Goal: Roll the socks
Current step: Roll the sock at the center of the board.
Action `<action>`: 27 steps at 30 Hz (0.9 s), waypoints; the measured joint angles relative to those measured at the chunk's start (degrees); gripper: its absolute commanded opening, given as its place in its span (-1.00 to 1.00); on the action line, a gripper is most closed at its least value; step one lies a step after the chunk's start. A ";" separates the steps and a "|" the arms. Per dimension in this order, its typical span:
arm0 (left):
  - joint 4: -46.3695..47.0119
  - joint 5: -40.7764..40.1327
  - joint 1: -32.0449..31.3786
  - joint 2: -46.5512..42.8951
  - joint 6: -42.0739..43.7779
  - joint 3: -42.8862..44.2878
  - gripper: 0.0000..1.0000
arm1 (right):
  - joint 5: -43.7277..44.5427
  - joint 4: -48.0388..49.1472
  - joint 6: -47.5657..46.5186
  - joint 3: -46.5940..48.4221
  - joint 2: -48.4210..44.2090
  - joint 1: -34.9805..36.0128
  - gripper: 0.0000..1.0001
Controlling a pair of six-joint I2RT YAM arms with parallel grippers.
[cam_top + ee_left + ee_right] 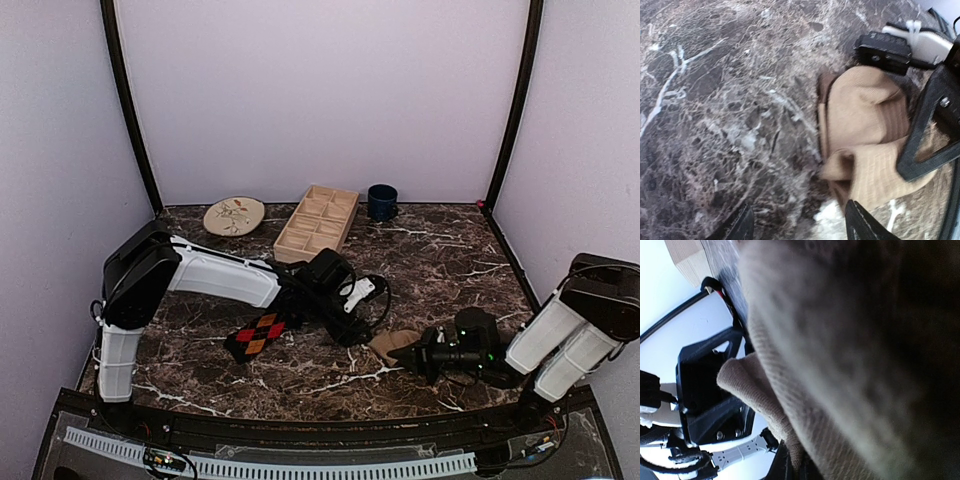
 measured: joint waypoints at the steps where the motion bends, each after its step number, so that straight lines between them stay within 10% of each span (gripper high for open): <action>1: 0.02 -1.38 -0.11 -0.26 1.18 -0.50 0.30 | -0.28 -0.83 -0.33 0.04 -0.46 0.00 -1.00; 27: 6.91 -17.00 -2.36 -23.87 12.24 -23.19 0.30 | -25.70 -44.04 -46.21 46.84 25.11 -0.66 -1.00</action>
